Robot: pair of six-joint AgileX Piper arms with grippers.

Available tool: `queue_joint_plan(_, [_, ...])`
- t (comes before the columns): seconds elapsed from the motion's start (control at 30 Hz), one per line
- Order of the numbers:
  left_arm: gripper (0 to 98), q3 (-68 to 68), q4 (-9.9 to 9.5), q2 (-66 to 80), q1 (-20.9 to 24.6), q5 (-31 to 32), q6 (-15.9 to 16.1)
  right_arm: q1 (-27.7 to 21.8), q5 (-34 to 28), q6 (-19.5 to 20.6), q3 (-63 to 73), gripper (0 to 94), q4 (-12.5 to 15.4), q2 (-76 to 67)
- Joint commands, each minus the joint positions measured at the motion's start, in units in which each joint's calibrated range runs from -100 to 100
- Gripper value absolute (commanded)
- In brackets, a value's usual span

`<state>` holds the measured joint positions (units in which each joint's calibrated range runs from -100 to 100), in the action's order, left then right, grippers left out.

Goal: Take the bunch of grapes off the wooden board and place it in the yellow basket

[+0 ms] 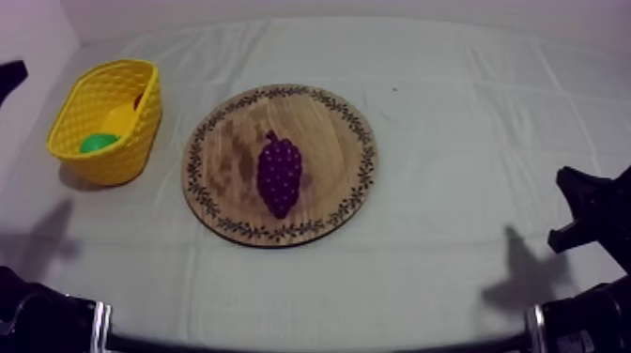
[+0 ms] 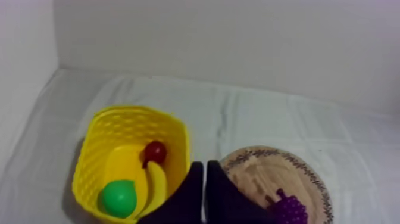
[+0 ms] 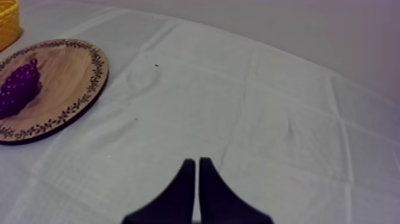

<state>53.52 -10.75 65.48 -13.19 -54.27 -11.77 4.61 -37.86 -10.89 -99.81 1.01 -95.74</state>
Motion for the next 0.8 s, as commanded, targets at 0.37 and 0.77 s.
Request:
queue_joint_plan(0.37, [0.0,-27.8,-0.59,-24.3,-8.0,-6.3,-0.5,0.0,0.0,0.0,0.0,0.4,0.0,0.0])
queue_joint_plan(0.77, [0.0,-46.3,-1.92,-48.0,-14.0,-14.7,-7.1,0.0,0.0,0.0,0.0,0.4,0.0,0.0])
